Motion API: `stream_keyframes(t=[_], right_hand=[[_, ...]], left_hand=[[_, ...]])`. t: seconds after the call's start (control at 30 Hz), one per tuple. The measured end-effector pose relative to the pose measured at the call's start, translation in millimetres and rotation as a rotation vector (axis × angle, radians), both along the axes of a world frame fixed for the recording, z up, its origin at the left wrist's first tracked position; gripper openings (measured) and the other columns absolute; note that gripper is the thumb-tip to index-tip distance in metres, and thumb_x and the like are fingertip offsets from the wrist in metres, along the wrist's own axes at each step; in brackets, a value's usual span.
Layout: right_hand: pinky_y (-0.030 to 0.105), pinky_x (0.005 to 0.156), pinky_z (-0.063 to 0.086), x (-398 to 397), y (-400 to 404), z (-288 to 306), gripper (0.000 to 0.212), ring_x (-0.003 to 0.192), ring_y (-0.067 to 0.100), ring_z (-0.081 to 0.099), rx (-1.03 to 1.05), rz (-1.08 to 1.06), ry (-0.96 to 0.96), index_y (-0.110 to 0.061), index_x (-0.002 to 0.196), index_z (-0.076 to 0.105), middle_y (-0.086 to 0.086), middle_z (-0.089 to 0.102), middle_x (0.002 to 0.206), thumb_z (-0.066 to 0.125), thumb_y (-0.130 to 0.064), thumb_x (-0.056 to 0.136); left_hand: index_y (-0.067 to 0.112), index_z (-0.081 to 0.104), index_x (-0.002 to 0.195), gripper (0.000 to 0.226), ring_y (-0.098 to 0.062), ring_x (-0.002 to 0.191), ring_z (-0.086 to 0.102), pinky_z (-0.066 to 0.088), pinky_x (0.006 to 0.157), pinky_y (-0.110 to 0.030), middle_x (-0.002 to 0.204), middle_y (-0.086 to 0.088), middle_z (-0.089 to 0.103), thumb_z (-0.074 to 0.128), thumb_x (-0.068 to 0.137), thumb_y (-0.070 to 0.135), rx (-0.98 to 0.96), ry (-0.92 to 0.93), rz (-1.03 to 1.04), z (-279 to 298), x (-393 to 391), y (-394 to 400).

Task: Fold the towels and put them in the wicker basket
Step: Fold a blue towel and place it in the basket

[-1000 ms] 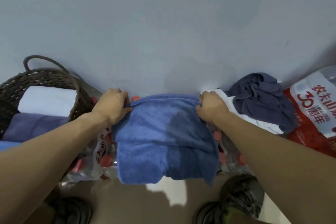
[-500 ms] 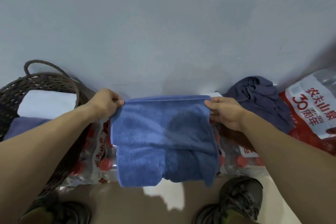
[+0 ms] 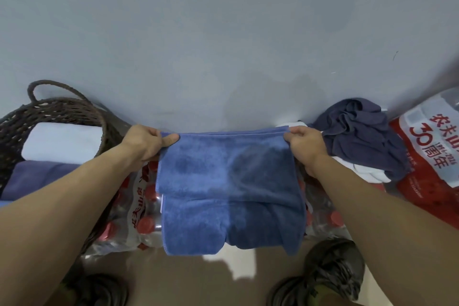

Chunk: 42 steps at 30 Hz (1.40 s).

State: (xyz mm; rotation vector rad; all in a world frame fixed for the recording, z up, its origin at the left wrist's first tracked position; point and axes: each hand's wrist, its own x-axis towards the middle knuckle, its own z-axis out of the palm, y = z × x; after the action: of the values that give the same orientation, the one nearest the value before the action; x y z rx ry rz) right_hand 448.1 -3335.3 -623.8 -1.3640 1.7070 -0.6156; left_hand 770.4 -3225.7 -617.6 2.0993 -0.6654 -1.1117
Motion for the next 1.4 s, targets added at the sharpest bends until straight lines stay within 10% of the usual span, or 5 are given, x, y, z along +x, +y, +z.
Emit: stream_keyframes(t=[0.17,0.63,0.97,1.13,1.4], right_hand=[[0.026,0.068,0.045,-0.9,-3.1,-2.0,0.031,0.062,0.012,0.054,-0.074,-0.051,0.087,-0.012,0.066,0.068,-0.004,0.060,0.063,0.068,-0.032,0.090],[0.039,0.073,0.040,19.1,10.1,9.1,0.024,0.094,0.040,0.059,-0.389,-0.056,0.493,-0.005,0.104,0.056,0.019,0.061,0.106,0.047,-0.026,0.097],[0.026,0.112,0.035,125.9,39.5,46.0,0.061,0.133,0.017,0.046,-0.075,0.740,-0.043,-0.019,0.146,0.041,0.003,0.049,0.145,0.058,-0.006,0.090],[0.026,0.083,0.048,144.9,36.8,50.5,0.021,0.094,0.016,0.063,-0.073,0.698,0.005,-0.014,0.107,0.072,0.001,0.071,0.100,0.061,-0.028,0.095],[0.027,0.082,0.052,149.5,28.0,53.5,0.026,0.081,0.009,0.062,0.026,0.823,-0.066,-0.011,0.092,0.077,0.003,0.073,0.089,0.070,-0.037,0.090]], left_hand=[[0.013,0.051,0.054,0.047,-0.010,0.042,0.047,0.040,0.036,-0.016,0.052,0.000,0.054,0.089,0.064,0.038,-0.028,-0.202,0.063,-2.1,1.0,0.7],[0.011,0.058,0.060,0.033,-0.014,0.055,0.052,0.047,0.053,-0.022,0.064,-0.003,0.058,0.080,0.081,0.027,-0.104,-0.148,0.052,2.3,-8.9,-1.4],[0.012,0.067,0.068,0.018,-0.014,0.063,0.063,0.056,0.061,-0.023,0.070,-0.003,0.069,0.077,0.083,0.017,-0.301,0.171,-0.020,29.9,-47.9,2.7],[0.006,0.069,0.087,0.011,-0.021,0.071,0.071,0.059,0.072,-0.032,0.086,-0.013,0.074,0.077,0.080,0.009,-0.252,0.323,0.049,34.8,-51.3,13.8],[0.010,0.060,0.084,0.031,-0.019,0.064,0.072,0.059,0.057,-0.027,0.069,-0.007,0.073,0.088,0.068,0.010,-0.360,0.171,0.149,34.8,-41.9,28.9]])
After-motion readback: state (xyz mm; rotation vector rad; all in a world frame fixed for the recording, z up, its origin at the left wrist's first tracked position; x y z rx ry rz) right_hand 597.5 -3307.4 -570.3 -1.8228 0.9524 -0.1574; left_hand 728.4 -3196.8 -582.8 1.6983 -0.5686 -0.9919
